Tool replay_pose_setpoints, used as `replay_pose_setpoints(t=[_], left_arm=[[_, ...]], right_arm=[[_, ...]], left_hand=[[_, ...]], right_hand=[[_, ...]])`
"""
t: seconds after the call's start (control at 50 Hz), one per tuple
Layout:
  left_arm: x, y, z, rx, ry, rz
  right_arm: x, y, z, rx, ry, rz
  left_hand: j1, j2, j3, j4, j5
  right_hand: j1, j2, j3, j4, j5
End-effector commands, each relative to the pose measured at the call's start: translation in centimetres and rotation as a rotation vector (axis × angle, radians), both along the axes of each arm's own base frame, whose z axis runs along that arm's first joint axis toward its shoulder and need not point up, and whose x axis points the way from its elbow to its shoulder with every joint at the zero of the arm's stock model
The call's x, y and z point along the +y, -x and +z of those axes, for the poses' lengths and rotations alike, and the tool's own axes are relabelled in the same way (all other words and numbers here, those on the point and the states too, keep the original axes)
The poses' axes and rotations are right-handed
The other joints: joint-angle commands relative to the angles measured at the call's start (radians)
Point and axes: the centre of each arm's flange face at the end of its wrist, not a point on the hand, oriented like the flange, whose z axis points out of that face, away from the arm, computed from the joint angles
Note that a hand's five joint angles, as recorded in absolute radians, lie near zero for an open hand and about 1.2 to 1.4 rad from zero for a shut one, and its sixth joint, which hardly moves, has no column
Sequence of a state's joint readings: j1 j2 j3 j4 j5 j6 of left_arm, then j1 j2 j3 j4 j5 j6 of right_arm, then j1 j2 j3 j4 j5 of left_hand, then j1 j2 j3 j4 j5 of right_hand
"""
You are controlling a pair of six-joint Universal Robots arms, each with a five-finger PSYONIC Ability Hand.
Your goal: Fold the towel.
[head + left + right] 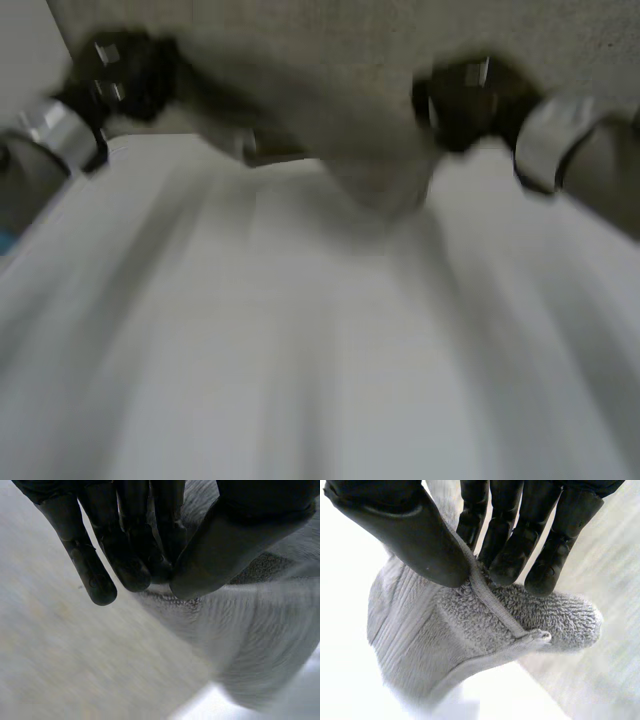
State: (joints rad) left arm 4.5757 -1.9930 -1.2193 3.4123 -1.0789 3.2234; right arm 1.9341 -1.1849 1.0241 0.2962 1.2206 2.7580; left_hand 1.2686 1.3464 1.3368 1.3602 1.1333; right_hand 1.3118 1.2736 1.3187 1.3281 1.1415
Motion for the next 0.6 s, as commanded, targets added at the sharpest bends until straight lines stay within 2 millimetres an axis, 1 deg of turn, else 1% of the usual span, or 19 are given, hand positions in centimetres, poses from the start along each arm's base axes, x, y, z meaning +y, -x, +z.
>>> replay_pose_setpoints(t=[0.02, 0.04, 0.06, 0.1, 0.12, 0.14, 0.18, 0.2, 0.22, 0.24, 0.28, 0.38, 0.4, 0.44, 0.46, 0.48, 0.5, 0.52, 0.6], left_arm=[[4.4, 0.4, -10.3, -0.053, -0.287, -0.158], [5.0, 0.4, -11.9, -0.059, -0.316, -0.162], [5.4, 0.4, -12.8, -0.068, -0.326, -0.16], [5.8, 0.3, -13.4, -0.079, -0.33, -0.157], [6.1, 0.1, -13.6, -0.088, -0.331, -0.152], [6.1, 0.1, -13.6, -0.088, -0.331, -0.152], [6.3, 0.0, -13.7, -0.094, -0.334, -0.149], [6.4, 0.0, -13.7, -0.099, -0.333, -0.148], [6.5, 0.0, -13.6, -0.099, -0.33, -0.148], [6.5, 0.0, -13.6, -0.099, -0.33, -0.148], [6.4, -0.4, -12.8, -0.095, -0.31, -0.135], [6.1, -1.2, -12.0, -0.087, -0.296, -0.107], [6.2, -1.3, -12.0, -0.087, -0.302, -0.101], [6.3, -1.4, -11.8, -0.088, -0.307, -0.081], [6.4, -1.4, -11.8, -0.086, -0.312, -0.074], [6.4, -1.4, -11.8, -0.086, -0.312, -0.074], [6.6, -1.2, -11.7, -0.088, -0.318, -0.077], [6.8, -1.1, -11.8, -0.089, -0.327, -0.078], [7.1, -1.1, -11.7, -0.089, -0.352, -0.078]], right_arm=[[2.2, 1.7, -9.6, 0.274, -0.277, 0.051], [2.3, 1.8, -10.3, 0.26, -0.302, 0.046], [2.3, 1.8, -10.7, 0.247, -0.312, 0.039], [2.3, 1.8, -10.9, 0.242, -0.315, 0.033], [2.3, 1.8, -11.0, 0.236, -0.319, 0.029], [2.3, 1.8, -11.0, 0.236, -0.319, 0.029], [2.5, 1.8, -11.3, 0.239, -0.332, 0.028], [2.5, 1.8, -11.3, 0.239, -0.332, 0.028], [2.7, 1.8, -11.5, 0.239, -0.337, 0.03], [2.7, 1.8, -11.5, 0.239, -0.337, 0.03], [3.0, 1.8, -11.9, 0.23, -0.365, 0.026], [3.6, 2.0, -12.4, 0.191, -0.42, 0.01], [3.7, 2.0, -12.6, 0.184, -0.428, 0.007], [4.0, 2.1, -12.8, 0.181, -0.425, 0.004], [4.2, 2.3, -12.9, 0.18, -0.427, 0.002], [4.2, 2.3, -12.9, 0.18, -0.427, 0.002], [4.5, 2.4, -13.0, 0.18, -0.43, 0.001], [4.8, 2.5, -13.0, 0.183, -0.435, 0.001], [5.5, 2.9, -13.3, 0.186, -0.447, 0.0]], left_hand=[[0.128, 0.05, 0.06, 0.036, 0.088], [0.128, 0.05, 0.06, 0.036, 0.088], [0.128, 0.05, 0.06, 0.036, 0.088], [0.128, 0.05, 0.06, 0.036, 0.088], [0.128, 0.05, 0.06, 0.036, 0.088], [0.128, 0.05, 0.06, 0.036, 0.088], [0.128, 0.05, 0.06, 0.036, 0.088], [0.128, 0.05, 0.06, 0.036, 0.088], [0.128, 0.05, 0.06, 0.036, 0.088], [0.128, 0.05, 0.06, 0.036, 0.088], [0.128, 0.05, 0.06, 0.036, 0.088], [0.128, 0.05, 0.06, 0.036, 0.088], [0.012, -0.066, -0.056, -0.08, -0.027], [-0.115, -0.193, -0.183, -0.207, -0.154], [-0.278, -0.356, -0.347, -0.37, -0.318], [-0.28, -0.358, -0.348, -0.372, -0.319], [-0.437, -0.515, -0.505, -0.529, -0.476], [-0.523, -0.601, -0.591, -0.614, -0.562], [-0.7, -0.777, -0.768, -0.791, -0.739]], right_hand=[[0.084, 0.123, 0.078, 0.068, 0.08], [0.084, 0.123, 0.078, 0.068, 0.08], [0.084, 0.123, 0.078, 0.068, 0.08], [0.083, 0.121, 0.076, 0.066, 0.078], [0.033, 0.071, 0.026, 0.017, 0.029], [0.033, 0.071, 0.026, 0.016, 0.028], [-0.172, -0.133, -0.179, -0.188, -0.176], [-0.173, -0.135, -0.18, -0.189, -0.177], [-0.333, -0.294, -0.34, -0.349, -0.337], [-0.334, -0.296, -0.341, -0.351, -0.339], [-0.592, -0.553, -0.598, -0.608, -0.596], [-0.643, -0.604, -0.649, -0.659, -0.647], [-0.643, -0.604, -0.649, -0.659, -0.647], [-0.643, -0.604, -0.649, -0.659, -0.647], [-0.64, -0.601, -0.647, -0.656, -0.644], [-0.64, -0.601, -0.647, -0.656, -0.644], [-0.631, -0.593, -0.638, -0.647, -0.635], [-0.622, -0.584, -0.629, -0.638, -0.626], [-0.613, -0.575, -0.62, -0.629, -0.617]])
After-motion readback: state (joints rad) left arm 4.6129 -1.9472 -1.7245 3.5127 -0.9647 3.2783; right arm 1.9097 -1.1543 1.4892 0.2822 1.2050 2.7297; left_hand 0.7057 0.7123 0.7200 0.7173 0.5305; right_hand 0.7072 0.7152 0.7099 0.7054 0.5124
